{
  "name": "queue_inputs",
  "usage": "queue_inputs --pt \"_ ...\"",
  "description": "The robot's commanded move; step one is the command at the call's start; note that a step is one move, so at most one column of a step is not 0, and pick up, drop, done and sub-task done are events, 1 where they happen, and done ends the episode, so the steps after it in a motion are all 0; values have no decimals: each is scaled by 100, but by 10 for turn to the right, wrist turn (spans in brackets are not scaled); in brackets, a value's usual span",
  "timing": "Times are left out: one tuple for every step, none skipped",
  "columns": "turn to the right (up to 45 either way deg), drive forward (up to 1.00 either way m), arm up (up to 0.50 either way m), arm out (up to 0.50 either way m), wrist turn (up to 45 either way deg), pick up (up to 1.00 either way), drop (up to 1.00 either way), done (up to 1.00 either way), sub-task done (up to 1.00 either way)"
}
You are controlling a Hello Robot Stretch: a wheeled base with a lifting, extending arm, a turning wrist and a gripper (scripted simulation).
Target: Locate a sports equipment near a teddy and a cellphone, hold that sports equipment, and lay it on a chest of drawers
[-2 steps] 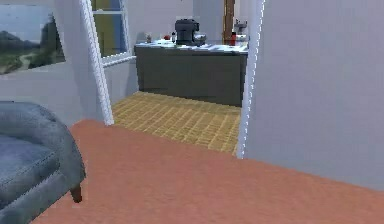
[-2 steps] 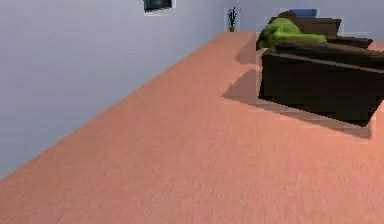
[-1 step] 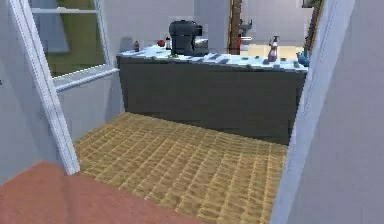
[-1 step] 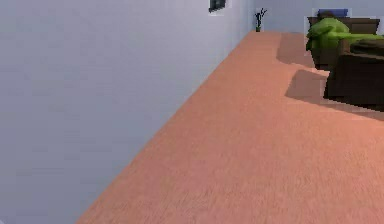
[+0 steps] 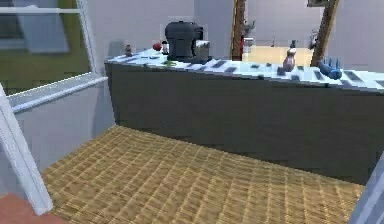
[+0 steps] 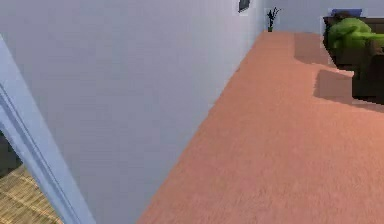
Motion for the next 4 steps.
queue_inputs --pt "0 95 0 0 0 0 0 0 0" --pt "450 0 0 0 0 0 0 0 0" --pt "30 0 0 0 0 0 0 0 0" --pt "0 5 0 0 0 0 0 0 0"
